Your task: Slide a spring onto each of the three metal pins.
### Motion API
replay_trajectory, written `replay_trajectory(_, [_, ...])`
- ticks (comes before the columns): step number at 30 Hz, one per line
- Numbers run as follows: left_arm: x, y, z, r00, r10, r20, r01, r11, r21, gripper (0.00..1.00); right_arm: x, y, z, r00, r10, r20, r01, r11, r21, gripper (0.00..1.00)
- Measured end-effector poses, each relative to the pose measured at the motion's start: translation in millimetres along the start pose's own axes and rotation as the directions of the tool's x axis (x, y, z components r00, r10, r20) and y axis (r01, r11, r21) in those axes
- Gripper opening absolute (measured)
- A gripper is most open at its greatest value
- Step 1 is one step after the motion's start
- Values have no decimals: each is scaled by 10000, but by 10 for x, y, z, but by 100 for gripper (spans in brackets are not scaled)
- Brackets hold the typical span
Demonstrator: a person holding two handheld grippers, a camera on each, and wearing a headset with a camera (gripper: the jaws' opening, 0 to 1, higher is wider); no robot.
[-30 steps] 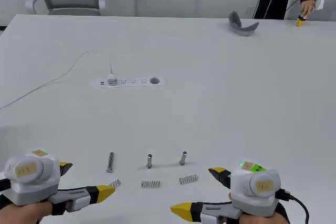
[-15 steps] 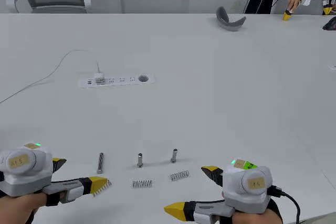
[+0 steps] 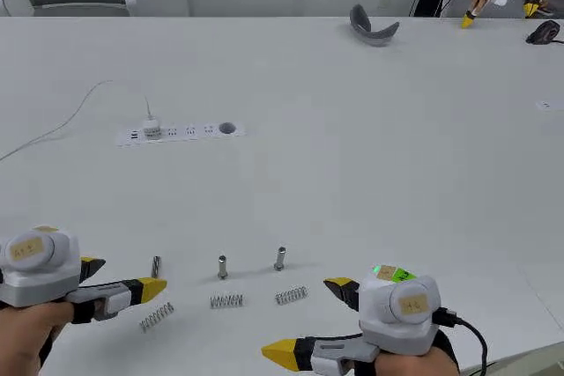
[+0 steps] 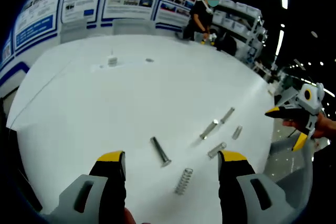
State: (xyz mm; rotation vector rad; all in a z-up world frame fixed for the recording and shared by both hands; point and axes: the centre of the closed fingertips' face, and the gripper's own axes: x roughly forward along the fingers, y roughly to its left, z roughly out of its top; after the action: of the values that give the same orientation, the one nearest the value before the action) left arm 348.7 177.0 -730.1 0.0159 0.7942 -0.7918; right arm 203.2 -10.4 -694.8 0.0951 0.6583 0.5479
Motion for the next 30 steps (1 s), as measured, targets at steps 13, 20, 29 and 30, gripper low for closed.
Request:
replay_trajectory(13, [296,139,-68,9982,257,-548,-276,9990,-352,64,3,-49,-33,10000,-79,-58,80,9997,232,90])
replay_trajectory(20, [457,147,-95,9970,292,-716,-338,9974,-637,52,11,-58,-63,9999,-71,-146,76,9994,339,90])
replay_trajectory(29, [624,192,-121,9945,467,-939,-574,9918,-1141,42,18,-103,-73,9997,-121,-199,129,9989,441,90])
replay_trajectory(30, [653,209,-127,9942,490,-953,-607,9905,-1233,41,22,-106,-77,9997,-116,-214,126,9989,454,90])
